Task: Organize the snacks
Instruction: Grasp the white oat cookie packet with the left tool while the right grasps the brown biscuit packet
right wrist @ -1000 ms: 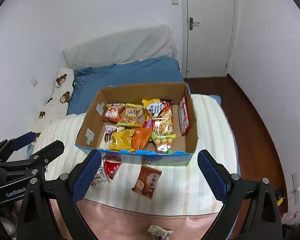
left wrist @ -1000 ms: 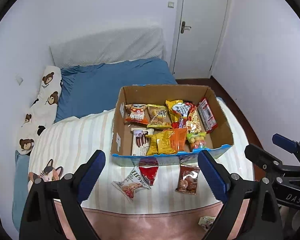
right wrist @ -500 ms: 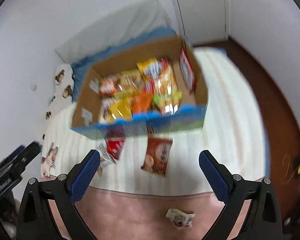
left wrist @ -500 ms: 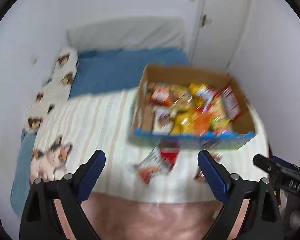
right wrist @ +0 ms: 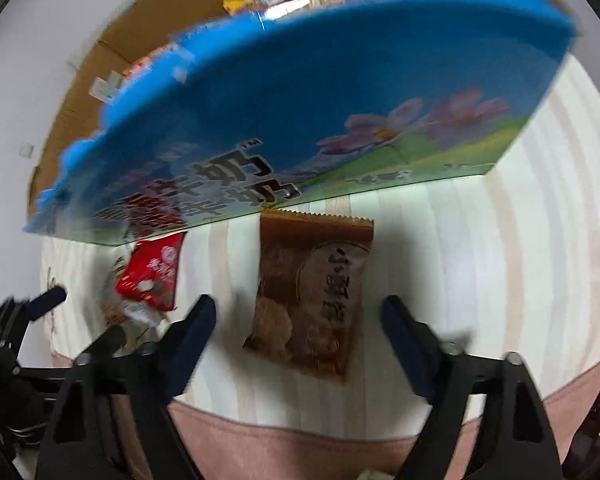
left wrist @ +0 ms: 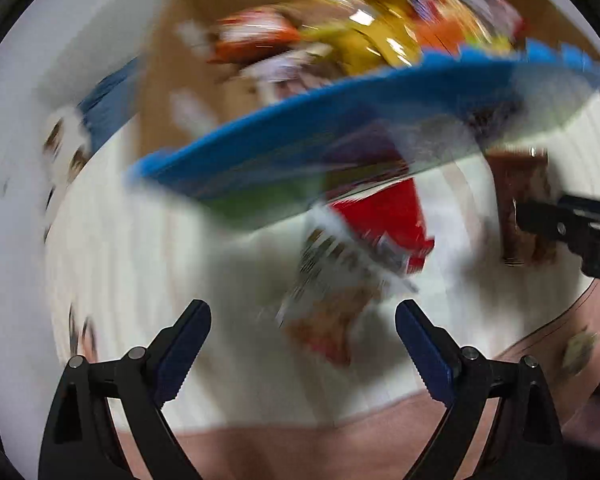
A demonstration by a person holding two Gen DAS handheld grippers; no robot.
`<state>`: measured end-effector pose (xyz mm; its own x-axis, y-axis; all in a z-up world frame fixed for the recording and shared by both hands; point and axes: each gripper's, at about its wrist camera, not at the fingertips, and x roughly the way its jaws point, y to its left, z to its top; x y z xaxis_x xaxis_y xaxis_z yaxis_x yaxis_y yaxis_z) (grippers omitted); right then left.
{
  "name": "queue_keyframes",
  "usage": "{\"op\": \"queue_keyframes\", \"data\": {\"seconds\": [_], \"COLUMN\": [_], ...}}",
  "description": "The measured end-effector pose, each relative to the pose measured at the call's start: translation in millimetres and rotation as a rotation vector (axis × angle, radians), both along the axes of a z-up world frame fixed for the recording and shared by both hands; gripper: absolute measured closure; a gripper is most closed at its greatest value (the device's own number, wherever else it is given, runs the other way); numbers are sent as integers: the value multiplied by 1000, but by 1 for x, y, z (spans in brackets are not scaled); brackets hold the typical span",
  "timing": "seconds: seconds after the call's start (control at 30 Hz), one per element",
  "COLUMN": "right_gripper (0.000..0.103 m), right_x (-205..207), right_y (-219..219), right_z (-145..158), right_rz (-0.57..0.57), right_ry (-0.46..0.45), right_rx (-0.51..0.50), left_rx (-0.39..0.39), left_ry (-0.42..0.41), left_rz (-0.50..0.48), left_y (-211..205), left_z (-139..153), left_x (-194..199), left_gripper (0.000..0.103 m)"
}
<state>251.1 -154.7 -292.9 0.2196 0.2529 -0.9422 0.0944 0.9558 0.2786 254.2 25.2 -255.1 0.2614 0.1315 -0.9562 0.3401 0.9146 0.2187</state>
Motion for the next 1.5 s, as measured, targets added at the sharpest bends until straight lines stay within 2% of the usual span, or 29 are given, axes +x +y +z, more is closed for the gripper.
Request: {"op": "queue_keyframes", "data": {"seconds": [0.07,0.13,0.27,0.43,0.63,0.77,0.93,1.17,1.33,1.5], "right_gripper": [29,43,45,45,45,45,44,39,26,24], "right_x": [6,8,0,-35,-82,-107,-115,-100,-107,-112], "right_y": [5,10,12,18,31,34,32,39,47,55], "right_z": [-8,-12,-13,-22,-36,-43,-52,-62,-65,-72], "right_rz": [9,19,60,145,228,248,229,205,209,199], "right_ry": [8,13,18,61,131,175,205,223,237,226], "right_rx": [-33,-78,-93,-97,-77,-54,-37,-46,-48,-57], "left_rx": [-5,-42,-113,-253,-317,-319,-312,-296,-290,-287], "left_ry": [6,44,78,173,219,236,263,271,268,272], "left_rz": [-59,-50,75,336,475,509,511,513,507,508], "left_y": [-9,-12,1,37,58,59,56,52,39,45], "left_z": [-7,-12,-16,-25,-32,-33,-47,-54,-54,-56], "left_x": [7,11,4,-37,-100,-130,-147,-143,-137,-137], "left_gripper": [17,51,53,53,53,53,51,51,51,51]}}
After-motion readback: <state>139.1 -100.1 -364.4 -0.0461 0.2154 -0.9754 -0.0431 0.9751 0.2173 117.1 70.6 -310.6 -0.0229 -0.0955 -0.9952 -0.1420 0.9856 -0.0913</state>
